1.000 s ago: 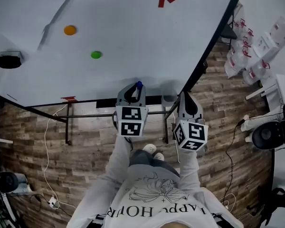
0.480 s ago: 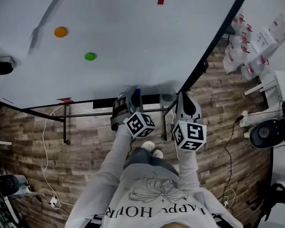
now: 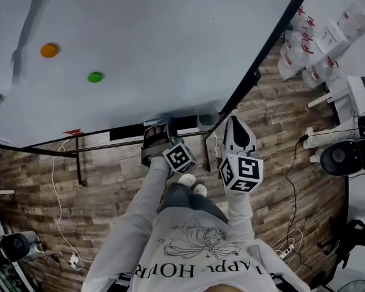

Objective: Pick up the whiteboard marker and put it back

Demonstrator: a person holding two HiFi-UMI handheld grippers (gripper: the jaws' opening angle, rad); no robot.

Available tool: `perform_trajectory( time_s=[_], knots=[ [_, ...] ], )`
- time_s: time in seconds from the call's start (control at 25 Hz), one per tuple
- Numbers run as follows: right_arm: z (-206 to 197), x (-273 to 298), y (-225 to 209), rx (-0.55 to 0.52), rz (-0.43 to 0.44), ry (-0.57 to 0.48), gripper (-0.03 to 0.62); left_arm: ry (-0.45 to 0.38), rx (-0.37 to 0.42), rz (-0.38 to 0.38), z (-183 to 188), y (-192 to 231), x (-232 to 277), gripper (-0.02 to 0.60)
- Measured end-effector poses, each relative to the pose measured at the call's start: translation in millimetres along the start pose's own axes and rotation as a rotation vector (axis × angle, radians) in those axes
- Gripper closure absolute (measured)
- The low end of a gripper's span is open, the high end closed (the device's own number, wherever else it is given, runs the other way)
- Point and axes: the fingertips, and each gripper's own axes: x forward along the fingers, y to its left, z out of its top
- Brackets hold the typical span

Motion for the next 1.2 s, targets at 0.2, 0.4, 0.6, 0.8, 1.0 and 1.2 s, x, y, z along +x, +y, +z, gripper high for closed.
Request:
perform_trajectory(
  time_s=[0.2, 0.4, 0.6, 0.8, 1.0, 1.2],
  knots=[
    [-4.9, 0.6, -11.7, 0.007, -0.026, 0.013, 0.589, 0.045, 0.024, -0.065, -2.9, -18.9, 14.6, 0.520],
    [-8.0, -1.2, -18.2, 0.016, -0.053, 0.015, 0.589, 0.069, 0.068, -0.075, -6.7, -28.7, 24.2, 0.520],
    [-10.9, -1.0, -20.8, 0.021, -0.060, 0.020, 0.589, 0.072, 0.053, -0.098, -4.1, -31.7, 29.0, 0.520],
    [-12.6, -3.8, -20.0, 0.023, -0.064, 0.021, 0.589, 0.048, 0.032, -0.103, -3.9, -35.7, 28.5, 0.520],
    [-13.7, -4.9, -21.2, 0.026, -0.066, 0.022, 0.589, 0.024, 0.020, -0.106, -1.5, -41.3, 28.6, 0.509],
    [-11.5, -9.3, -16.5, 0.020, -0.058, 0.012, 0.589, 0.011, -0.009, -0.086, -1.8, -39.1, 21.1, 0.488]
  ],
)
